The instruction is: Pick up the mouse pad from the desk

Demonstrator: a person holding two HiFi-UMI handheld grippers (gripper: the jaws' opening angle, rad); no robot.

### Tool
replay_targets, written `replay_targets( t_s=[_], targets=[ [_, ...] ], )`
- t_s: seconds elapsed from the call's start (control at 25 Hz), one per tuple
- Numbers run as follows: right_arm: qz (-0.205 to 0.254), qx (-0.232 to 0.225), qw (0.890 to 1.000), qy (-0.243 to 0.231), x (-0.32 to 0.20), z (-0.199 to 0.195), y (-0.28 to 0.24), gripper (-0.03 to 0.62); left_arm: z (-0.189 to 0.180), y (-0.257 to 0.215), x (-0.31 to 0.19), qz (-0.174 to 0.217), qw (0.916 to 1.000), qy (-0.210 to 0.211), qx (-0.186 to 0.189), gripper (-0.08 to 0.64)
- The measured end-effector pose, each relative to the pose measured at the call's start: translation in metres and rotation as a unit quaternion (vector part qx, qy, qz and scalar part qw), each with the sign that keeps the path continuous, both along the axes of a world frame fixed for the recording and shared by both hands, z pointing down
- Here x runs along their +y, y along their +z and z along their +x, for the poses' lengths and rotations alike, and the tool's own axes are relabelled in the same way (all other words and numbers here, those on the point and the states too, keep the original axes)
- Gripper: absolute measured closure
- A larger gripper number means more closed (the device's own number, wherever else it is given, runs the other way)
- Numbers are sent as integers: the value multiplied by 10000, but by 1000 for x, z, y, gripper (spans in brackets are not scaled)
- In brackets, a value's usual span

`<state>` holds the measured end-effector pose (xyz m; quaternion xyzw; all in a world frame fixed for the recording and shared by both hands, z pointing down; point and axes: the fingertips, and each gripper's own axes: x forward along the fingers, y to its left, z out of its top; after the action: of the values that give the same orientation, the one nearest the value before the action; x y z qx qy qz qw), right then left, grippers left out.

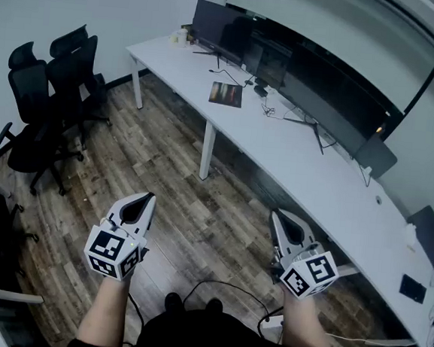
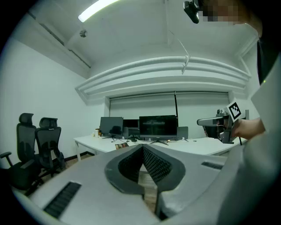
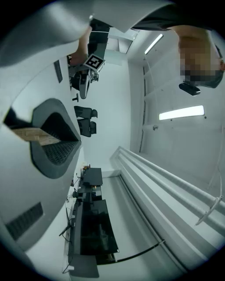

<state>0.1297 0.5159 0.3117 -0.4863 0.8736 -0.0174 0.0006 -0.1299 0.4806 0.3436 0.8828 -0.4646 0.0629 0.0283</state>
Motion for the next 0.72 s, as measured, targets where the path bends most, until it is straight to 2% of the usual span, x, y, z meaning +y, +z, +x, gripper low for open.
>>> replay_targets(
  t_s=[0.24, 0.72],
  targets=[
    [-10, -60, 10000, -19, 8, 27, 1, 589, 35, -1, 9, -50, 9999, 95, 8, 552],
    [-57, -301, 9995, -38, 26, 75, 7, 589, 73, 2, 27, -111, 9999, -76, -57, 552]
  ],
)
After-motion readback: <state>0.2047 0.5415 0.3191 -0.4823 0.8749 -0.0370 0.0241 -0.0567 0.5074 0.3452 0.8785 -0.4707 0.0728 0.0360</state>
